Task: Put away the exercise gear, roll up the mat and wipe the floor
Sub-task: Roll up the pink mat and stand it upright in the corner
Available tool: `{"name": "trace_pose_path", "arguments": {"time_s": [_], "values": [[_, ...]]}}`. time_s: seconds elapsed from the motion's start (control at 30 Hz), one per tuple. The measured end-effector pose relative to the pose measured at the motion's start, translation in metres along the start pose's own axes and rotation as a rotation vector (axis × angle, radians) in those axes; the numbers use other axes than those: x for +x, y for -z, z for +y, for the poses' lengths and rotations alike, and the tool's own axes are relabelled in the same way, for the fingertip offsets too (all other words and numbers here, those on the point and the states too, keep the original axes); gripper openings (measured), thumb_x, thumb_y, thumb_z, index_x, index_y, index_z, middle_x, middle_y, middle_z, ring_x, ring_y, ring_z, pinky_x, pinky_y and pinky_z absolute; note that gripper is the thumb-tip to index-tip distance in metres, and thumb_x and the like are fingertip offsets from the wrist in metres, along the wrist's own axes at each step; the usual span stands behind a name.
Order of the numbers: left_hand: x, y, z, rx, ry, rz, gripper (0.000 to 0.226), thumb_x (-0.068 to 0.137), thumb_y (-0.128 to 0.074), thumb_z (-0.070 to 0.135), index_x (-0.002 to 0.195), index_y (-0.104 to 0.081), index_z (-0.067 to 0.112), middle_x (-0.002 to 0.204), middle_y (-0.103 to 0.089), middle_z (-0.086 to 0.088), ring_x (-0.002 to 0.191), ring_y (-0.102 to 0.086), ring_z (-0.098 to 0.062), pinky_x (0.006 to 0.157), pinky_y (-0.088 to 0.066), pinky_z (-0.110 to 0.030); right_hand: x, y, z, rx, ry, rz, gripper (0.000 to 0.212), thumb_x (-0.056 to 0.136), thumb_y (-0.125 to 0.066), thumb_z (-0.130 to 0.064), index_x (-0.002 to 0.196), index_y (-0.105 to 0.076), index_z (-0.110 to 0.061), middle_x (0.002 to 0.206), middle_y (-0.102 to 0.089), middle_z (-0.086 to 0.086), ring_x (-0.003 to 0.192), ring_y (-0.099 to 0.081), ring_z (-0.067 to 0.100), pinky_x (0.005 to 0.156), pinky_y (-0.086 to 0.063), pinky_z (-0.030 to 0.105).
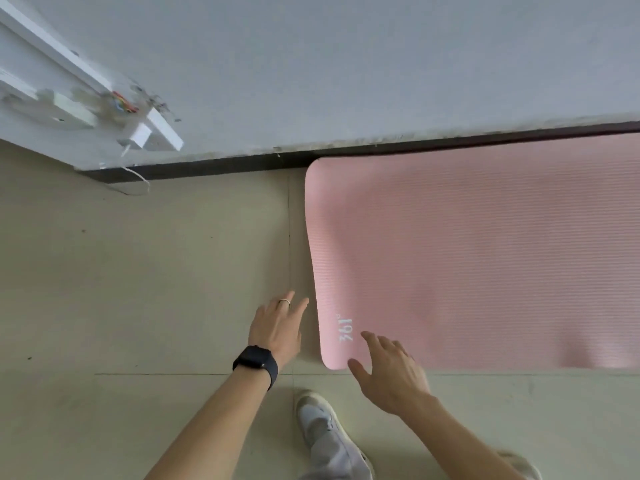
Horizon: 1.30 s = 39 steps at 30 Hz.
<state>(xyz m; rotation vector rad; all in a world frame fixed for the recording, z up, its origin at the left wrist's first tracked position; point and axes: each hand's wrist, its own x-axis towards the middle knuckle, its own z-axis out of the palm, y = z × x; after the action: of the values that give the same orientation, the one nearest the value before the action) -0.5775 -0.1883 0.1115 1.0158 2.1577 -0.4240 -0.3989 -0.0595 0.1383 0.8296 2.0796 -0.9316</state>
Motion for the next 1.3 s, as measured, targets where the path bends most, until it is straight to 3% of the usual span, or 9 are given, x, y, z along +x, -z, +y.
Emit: {"name": "trace_pose_path", "arguments": {"time_s": [0.27,0.4,0.53,0.67,0.8,0.97,1.17,1.23,1.3], "values": [[0.121,-0.078,0.009,-0.863,0.286,-0.002,0.071,0.095,-0.055,0.041,0.155,-0.023,0.018,0.151,-0.044,-0.007,0.135,-0.045,-0.024,0.106,-0.037,-0.033,0.137,-0.091,0.003,0.066,0.011,0.051,0.076,0.085,-0.048,-0.070,0.143,-0.028,-0.025,0.145,-0.040,-0.002,0.126,-0.045,0.026,0.086,-0.047,0.043],[0.154,-0.080,0.009,-1.085,0.302,0.033,0.058,0.093,-0.061,0.036,0.146,-0.042,0.019,0.137,-0.058,0.000,0.121,-0.057,-0.019,0.104,-0.043,-0.032,0.172,-0.115,-0.001,0.044,-0.015,0.101,0.083,0.076,-0.053,-0.077,0.134,-0.032,-0.020,0.129,-0.042,-0.001,0.115,-0.050,0.026,0.075,-0.045,0.041],[0.167,-0.080,0.011,-1.228,0.263,0.088,0.041,0.085,-0.068,0.022,0.124,-0.054,0.026,0.098,-0.071,0.002,0.078,-0.069,-0.016,0.072,-0.060,-0.037,0.188,-0.128,0.012,0.168,0.067,0.202,0.044,0.084,-0.054,-0.040,0.119,-0.037,-0.020,0.111,-0.052,-0.001,0.090,-0.060,0.032,0.068,-0.050,0.040],[0.166,-0.080,0.027,-1.356,0.182,0.099,0.028,0.083,-0.072,0.044,0.108,-0.063,0.034,0.111,-0.068,0.008,0.092,-0.069,-0.015,0.076,-0.054,-0.033,0.175,-0.128,0.055,0.493,0.107,0.274,0.014,0.084,-0.045,-0.015,0.096,-0.044,-0.022,0.073,-0.059,-0.001,0.063,-0.055,0.026,0.057,-0.047,0.039],[0.178,-0.079,0.053,-1.383,0.206,0.139,0.037,0.078,-0.076,0.051,0.108,-0.057,0.041,0.125,-0.060,0.003,0.106,-0.064,-0.018,0.084,-0.054,-0.036,0.168,-0.114,0.092,0.718,-0.012,0.143,0.007,0.085,-0.049,-0.017,0.090,-0.051,-0.020,0.082,-0.065,-0.001,0.067,-0.058,0.017,0.058,-0.048,0.032],[0.200,-0.065,0.085,-1.445,0.192,0.012,0.100,0.069,-0.086,0.038,0.146,-0.022,0.045,0.116,-0.066,0.001,0.105,-0.066,-0.018,0.092,-0.056,-0.046,0.171,-0.100,0.114,0.744,-0.072,0.039,0.021,0.079,-0.050,-0.022,0.096,-0.050,-0.011,0.086,-0.059,-0.002,0.070,-0.052,0.014,0.058,-0.043,0.027],[0.212,-0.050,0.119,-1.046,0.290,0.173,0.070,0.072,-0.068,0.032,0.130,-0.029,0.027,0.113,-0.059,-0.003,0.087,-0.062,-0.022,0.073,-0.058,-0.039,0.157,-0.111,0.136,0.315,0.044,0.510,0.050,0.090,-0.040,-0.026,0.139,-0.032,-0.026,0.138,-0.037,-0.003,0.102,-0.059,0.030,0.072,-0.049,0.041],[0.214,-0.049,0.133,-0.931,0.307,0.200,0.071,0.075,-0.066,0.029,0.131,-0.023,0.023,0.117,-0.053,-0.010,0.085,-0.060,-0.029,0.070,-0.049,-0.034,0.152,-0.119,0.133,0.122,0.055,0.538,0.056,0.091,-0.035,-0.045,0.142,-0.033,-0.023,0.146,-0.034,0.001,0.121,-0.048,0.031,0.089,-0.047,0.043],[0.215,-0.050,0.143,-0.867,0.318,0.238,0.071,0.076,-0.066,0.025,0.131,-0.021,0.019,0.120,-0.050,-0.014,0.083,-0.058,-0.033,0.071,-0.046,-0.034,0.151,-0.127,0.128,0.096,0.009,0.464,0.085,0.082,-0.033,-0.072,0.148,-0.026,-0.019,0.145,-0.036,0.001,0.125,-0.042,0.029,0.096,-0.042,0.043]]}}
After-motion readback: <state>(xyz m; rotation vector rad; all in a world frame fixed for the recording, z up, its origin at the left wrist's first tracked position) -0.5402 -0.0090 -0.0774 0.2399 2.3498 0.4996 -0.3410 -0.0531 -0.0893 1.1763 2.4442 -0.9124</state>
